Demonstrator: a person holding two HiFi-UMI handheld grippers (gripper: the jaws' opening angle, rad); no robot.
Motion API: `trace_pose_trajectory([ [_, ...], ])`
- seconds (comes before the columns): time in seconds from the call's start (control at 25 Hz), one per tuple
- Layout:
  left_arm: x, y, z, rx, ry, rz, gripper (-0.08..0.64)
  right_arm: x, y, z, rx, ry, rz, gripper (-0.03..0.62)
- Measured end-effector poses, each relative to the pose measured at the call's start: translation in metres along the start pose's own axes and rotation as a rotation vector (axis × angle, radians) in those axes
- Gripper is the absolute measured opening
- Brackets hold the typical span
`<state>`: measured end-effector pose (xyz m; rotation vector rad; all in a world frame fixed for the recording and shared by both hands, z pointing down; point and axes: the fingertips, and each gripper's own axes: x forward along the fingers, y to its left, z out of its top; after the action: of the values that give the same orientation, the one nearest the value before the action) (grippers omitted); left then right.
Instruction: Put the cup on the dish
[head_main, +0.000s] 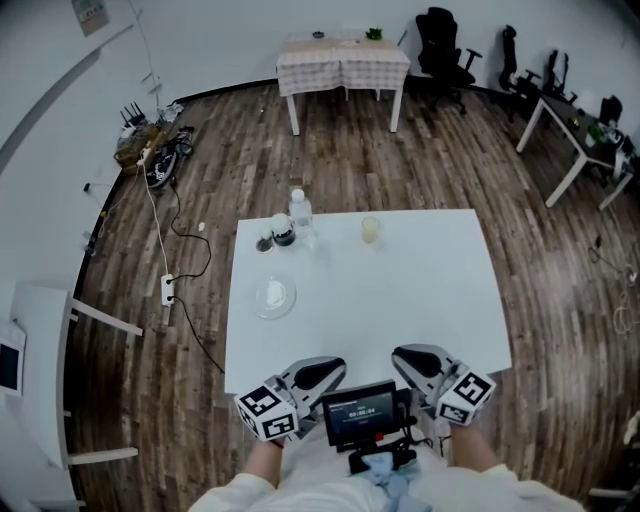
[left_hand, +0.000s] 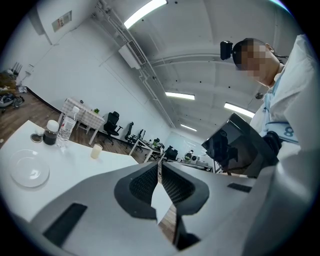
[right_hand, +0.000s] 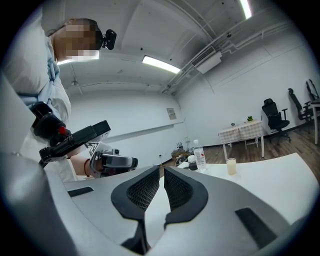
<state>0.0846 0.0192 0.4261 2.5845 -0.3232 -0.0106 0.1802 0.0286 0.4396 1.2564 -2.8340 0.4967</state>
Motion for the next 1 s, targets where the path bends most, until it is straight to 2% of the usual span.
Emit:
trace_pose_trajectory([
  [0.2, -0.011, 0.012, -0.002, -0.031, -0.018, 0.031, 0.021, 0.007, 0.001, -0.002, 0.016, 0.025, 0.005, 0.034],
  [0.56, -0.012, 0.032, -0.004, -0.032, -0.031, 0.010, 0.021, 0.026, -0.003, -0.004, 0.002, 0.063, 0.010, 0.034],
  [0.8, -0.015, 0.042, 0.000, -0.044, -0.029, 0.023, 0.021, 0.045, -0.005, 0.002, -0.020, 0.076, 0.030, 0.034],
  [0.88, -0.014, 0.042, 0.001, -0.046, -0.024, 0.026, 0.021, 0.047, -0.007, 0.003, -0.019, 0.081, 0.037, 0.053],
  [0.96, -0.015, 0.045, 0.001, -0.047, -0.025, 0.027, 0.023, 0.051, -0.012, 0.001, -0.020, 0.092, 0.042, 0.122],
  [1.0, -0.015, 0.046, 0.002, -0.048, -0.025, 0.027, 0.023, 0.053, -0.015, -0.001, -0.022, 0.099, 0.041, 0.133],
])
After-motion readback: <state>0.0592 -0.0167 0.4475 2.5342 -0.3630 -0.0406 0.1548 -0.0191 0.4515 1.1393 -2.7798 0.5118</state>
